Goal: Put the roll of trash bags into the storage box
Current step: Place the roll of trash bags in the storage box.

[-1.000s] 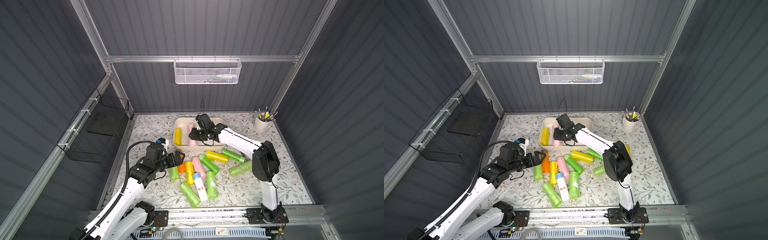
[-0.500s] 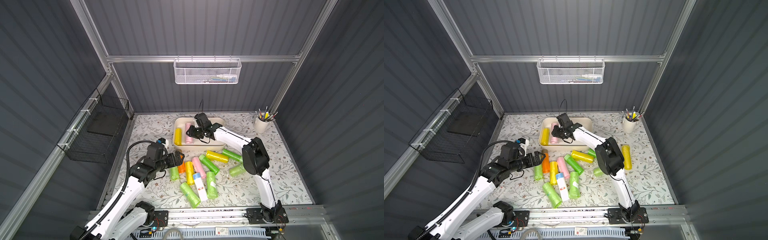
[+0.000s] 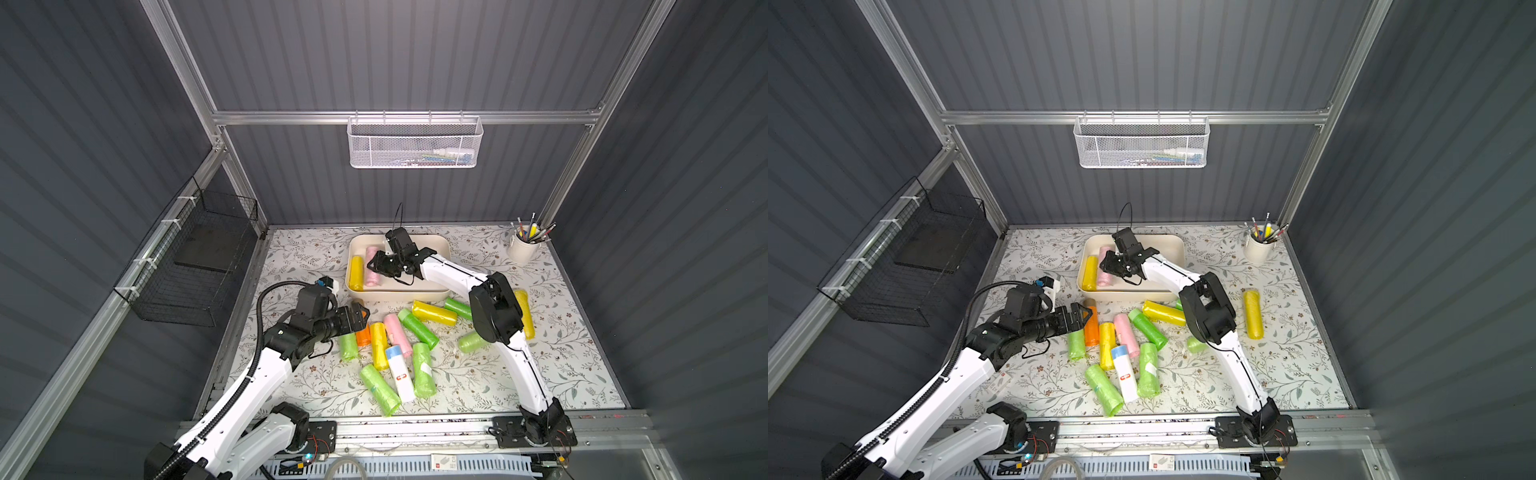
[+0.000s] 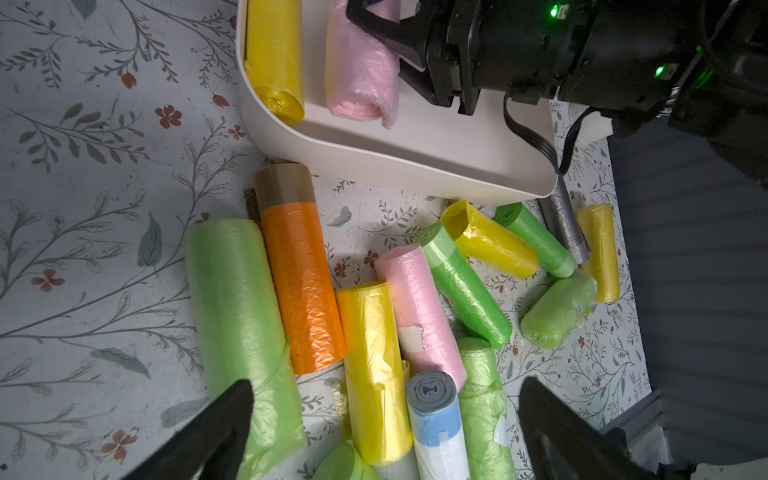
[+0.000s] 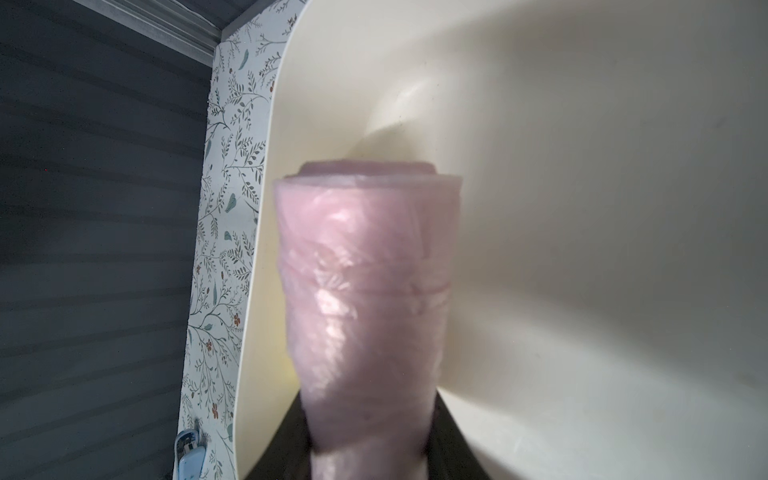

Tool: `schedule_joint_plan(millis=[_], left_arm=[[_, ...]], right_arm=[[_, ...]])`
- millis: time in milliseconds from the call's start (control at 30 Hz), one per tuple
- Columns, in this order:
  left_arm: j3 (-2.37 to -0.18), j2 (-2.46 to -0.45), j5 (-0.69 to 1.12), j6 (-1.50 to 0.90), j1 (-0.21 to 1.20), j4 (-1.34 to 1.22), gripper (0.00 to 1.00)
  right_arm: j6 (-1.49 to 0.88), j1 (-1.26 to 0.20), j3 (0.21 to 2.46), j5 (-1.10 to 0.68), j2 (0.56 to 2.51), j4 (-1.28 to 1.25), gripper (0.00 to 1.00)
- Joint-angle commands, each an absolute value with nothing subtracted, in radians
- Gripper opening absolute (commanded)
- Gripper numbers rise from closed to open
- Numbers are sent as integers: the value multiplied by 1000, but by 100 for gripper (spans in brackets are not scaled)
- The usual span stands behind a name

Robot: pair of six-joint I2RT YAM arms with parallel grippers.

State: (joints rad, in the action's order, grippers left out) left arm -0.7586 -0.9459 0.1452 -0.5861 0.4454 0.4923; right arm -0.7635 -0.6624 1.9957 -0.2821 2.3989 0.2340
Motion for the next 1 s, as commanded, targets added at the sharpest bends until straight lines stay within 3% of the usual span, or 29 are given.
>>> schedule_joint_plan(millis=[0,500,800,967], left_arm=[[-772,-952,152,-572,444,475,100],[-768,-970,158,-571,445,466,100],[-765,-963,159,-571,444,466,100],[-761,-961,161,-570,445,468,100]], right_arm=[[-781,-654,2038,-308,2404,197,29],[-837,-644,2111,-381,2504,183,32],[-837,-635,2111,-412,2505,186,55],[-830,-623,2070,-413,2469,179,64]])
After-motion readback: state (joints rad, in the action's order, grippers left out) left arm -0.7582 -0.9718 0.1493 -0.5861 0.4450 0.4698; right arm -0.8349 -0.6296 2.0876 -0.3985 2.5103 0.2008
